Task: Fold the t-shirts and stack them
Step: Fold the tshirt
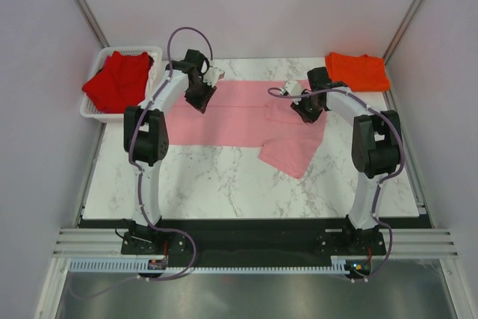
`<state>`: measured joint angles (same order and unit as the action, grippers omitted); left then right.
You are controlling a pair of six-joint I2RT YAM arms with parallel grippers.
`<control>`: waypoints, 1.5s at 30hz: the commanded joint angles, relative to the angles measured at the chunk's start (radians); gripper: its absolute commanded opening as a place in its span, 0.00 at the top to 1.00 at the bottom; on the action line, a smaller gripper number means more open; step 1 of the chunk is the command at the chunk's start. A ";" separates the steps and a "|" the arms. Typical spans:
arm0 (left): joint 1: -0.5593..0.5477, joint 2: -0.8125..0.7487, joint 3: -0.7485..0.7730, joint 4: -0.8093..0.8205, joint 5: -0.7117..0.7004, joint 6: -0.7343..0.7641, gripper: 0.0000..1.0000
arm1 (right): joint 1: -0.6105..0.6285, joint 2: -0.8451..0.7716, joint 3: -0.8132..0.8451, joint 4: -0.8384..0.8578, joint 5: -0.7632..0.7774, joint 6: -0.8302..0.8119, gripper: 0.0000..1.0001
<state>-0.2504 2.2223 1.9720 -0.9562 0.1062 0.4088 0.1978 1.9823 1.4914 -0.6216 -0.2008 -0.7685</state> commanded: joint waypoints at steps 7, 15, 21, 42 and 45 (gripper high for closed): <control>-0.046 0.079 0.162 -0.075 0.470 -0.159 0.53 | -0.084 0.102 0.115 -0.047 -0.058 0.097 0.76; -0.108 0.112 0.183 -0.059 0.434 -0.166 0.56 | -0.089 0.121 0.136 -0.058 -0.121 0.123 0.76; -0.109 0.109 0.174 -0.059 0.402 -0.156 0.57 | -0.089 0.144 0.148 -0.090 -0.143 0.120 0.75; -0.109 0.109 0.160 -0.058 0.363 -0.143 0.57 | -0.100 0.196 0.204 -0.135 -0.198 0.152 0.82; -0.109 0.109 0.160 -0.059 0.362 -0.142 0.58 | -0.104 0.181 0.210 -0.159 -0.198 0.152 0.94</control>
<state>-0.3584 2.3371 2.1185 -1.0084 0.4728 0.2775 0.1009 2.1612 1.6588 -0.7444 -0.3645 -0.6212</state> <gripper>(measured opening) 0.426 0.080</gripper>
